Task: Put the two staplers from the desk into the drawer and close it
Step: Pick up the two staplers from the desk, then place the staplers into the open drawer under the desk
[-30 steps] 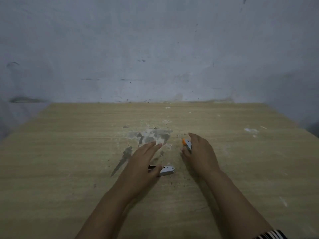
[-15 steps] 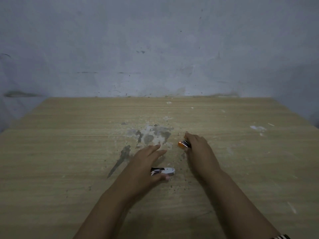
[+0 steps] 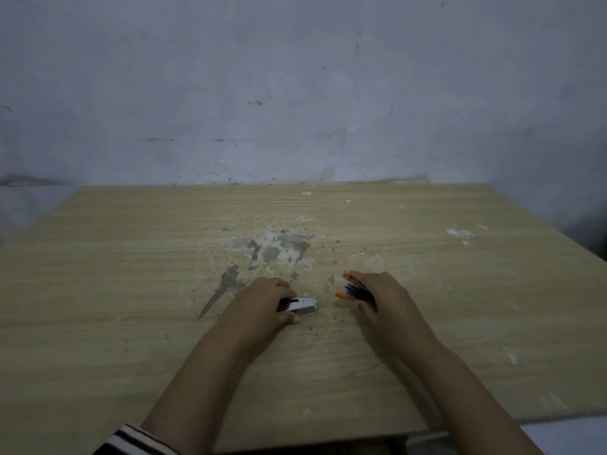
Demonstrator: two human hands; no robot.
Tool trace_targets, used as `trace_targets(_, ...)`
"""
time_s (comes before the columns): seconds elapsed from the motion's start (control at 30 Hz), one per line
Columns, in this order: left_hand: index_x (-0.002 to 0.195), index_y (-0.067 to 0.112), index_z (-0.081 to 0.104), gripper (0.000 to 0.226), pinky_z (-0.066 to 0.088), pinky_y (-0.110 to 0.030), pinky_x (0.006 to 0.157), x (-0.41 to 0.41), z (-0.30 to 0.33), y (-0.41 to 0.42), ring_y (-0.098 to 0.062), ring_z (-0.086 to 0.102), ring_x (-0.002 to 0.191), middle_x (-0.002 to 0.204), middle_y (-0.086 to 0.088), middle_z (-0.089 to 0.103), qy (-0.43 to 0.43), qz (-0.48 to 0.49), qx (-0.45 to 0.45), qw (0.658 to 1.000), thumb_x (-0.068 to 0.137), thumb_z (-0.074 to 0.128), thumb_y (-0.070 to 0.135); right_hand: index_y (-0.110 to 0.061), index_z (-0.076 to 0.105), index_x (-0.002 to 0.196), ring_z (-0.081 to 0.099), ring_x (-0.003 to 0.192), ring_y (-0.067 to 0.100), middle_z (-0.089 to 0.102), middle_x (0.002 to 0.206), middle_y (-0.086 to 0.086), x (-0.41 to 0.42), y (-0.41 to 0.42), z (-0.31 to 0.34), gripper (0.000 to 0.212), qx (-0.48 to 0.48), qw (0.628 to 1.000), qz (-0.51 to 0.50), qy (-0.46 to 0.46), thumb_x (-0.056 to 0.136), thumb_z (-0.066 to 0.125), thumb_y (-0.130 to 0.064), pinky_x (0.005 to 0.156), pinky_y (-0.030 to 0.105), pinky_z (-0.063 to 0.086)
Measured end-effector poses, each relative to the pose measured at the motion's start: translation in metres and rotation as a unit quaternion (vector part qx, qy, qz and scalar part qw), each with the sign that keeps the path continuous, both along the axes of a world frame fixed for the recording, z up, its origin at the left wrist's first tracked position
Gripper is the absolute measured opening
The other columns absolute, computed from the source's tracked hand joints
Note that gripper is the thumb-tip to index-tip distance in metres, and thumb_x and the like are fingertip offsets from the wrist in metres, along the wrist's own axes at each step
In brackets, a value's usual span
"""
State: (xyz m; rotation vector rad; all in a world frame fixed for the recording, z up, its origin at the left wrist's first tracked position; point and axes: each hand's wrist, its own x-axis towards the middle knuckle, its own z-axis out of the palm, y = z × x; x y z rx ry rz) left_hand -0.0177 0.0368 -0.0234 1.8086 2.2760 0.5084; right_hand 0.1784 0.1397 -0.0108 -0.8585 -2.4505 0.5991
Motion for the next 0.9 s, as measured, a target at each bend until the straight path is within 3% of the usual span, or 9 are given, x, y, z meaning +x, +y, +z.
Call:
trace_targets(0.07, 0.101, 0.020, 0.066, 0.025, 0.049, -0.036, 0.080, 0.005, 0.000, -0.005, -0.016, 0.054, 0.091, 0.099, 0.003, 0.065, -0.010, 0.016, 0.021, 1.000, 0.081, 0.065, 0.036, -0.017, 0.051, 0.130, 0.038, 0.089, -0.021, 0.058, 0.121, 0.003, 0.005, -0.005, -0.003, 0.047, 0.001, 1.000, 0.016, 0.007, 0.086, 0.056, -0.001, 0.081, -0.011, 0.022)
trace_targets(0.17, 0.098, 0.021, 0.065, 0.019, 0.048, -0.037, 0.076, 0.017, 0.004, -0.012, -0.018, 0.054, 0.086, 0.095, 0.002, 0.065, -0.014, 0.026, 0.064, 0.997, 0.082, 0.064, 0.033, -0.016, 0.052, 0.129, 0.037, 0.093, -0.014, 0.060, 0.118, 0.004, 0.011, -0.012, -0.004, 0.048, 0.032, 0.999, 0.027, 0.011, 0.084, 0.055, 0.002, 0.082, -0.008, 0.025)
trace_targets(0.27, 0.108, 0.022, 0.064, 0.028, 0.049, -0.035, 0.080, 0.034, 0.015, -0.016, -0.016, 0.056, 0.093, 0.101, 0.003, 0.066, -0.040, 0.029, 0.112, 0.992, 0.081, 0.066, 0.030, -0.015, 0.054, 0.127, 0.052, 0.107, 0.018, 0.064, 0.118, 0.005, 0.020, -0.016, 0.001, 0.047, 0.065, 0.997, 0.033, 0.007, 0.083, 0.054, 0.000, 0.089, 0.016, 0.037)
trace_targets(0.37, 0.108, 0.021, 0.064, 0.030, 0.051, -0.035, 0.083, 0.059, 0.027, -0.015, -0.015, 0.059, 0.096, 0.103, 0.002, 0.067, -0.053, 0.004, 0.144, 0.988, 0.080, 0.069, 0.030, -0.018, 0.055, 0.126, 0.055, 0.108, 0.028, 0.065, 0.119, 0.003, 0.038, -0.017, 0.009, 0.047, 0.102, 0.994, 0.026, 0.004, 0.081, 0.054, -0.004, 0.087, 0.044, 0.047)
trace_targets(0.6, 0.105, 0.025, 0.065, 0.030, 0.052, -0.031, 0.081, 0.139, 0.045, -0.013, -0.010, 0.058, 0.089, 0.101, 0.006, 0.066, -0.104, -0.051, 0.178, 0.977, 0.078, 0.069, 0.036, -0.026, 0.057, 0.122, 0.056, 0.109, 0.027, 0.066, 0.116, 0.000, 0.122, -0.017, 0.023, 0.049, 0.112, 0.992, -0.061, 0.005, 0.081, 0.062, 0.000, 0.087, 0.055, 0.047)
trace_targets(0.73, 0.103, 0.025, 0.065, 0.028, 0.050, -0.029, 0.080, 0.189, 0.040, -0.011, -0.008, 0.056, 0.089, 0.101, 0.007, 0.066, -0.125, -0.113, 0.171, 0.971, 0.078, 0.069, 0.038, -0.030, 0.058, 0.120, 0.057, 0.102, 0.018, 0.060, 0.108, -0.016, 0.187, -0.016, 0.022, 0.052, 0.101, 0.989, -0.105, 0.030, 0.080, 0.064, 0.003, 0.086, 0.048, 0.049)
trace_targets(0.83, 0.103, 0.027, 0.064, 0.030, 0.050, -0.028, 0.081, 0.226, 0.032, -0.008, -0.007, 0.056, 0.091, 0.101, 0.008, 0.066, -0.141, -0.163, 0.156, 0.964, 0.077, 0.069, 0.040, -0.034, 0.055, 0.119, 0.050, 0.097, -0.007, 0.050, 0.104, -0.033, 0.234, -0.016, 0.017, 0.054, 0.076, 0.989, -0.120, 0.046, 0.081, 0.063, 0.004, 0.088, 0.017, 0.043)
trace_targets(0.9, 0.103, 0.027, 0.064, 0.030, 0.050, -0.029, 0.082, 0.247, 0.025, -0.004, -0.007, 0.057, 0.092, 0.100, 0.008, 0.066, -0.147, -0.183, 0.149, 0.961, 0.076, 0.070, 0.041, -0.036, 0.053, 0.118, 0.046, 0.100, -0.015, 0.049, 0.107, -0.034, 0.259, -0.017, 0.012, 0.056, 0.052, 0.990, -0.126, 0.041, 0.081, 0.063, 0.005, 0.087, 0.009, 0.039)
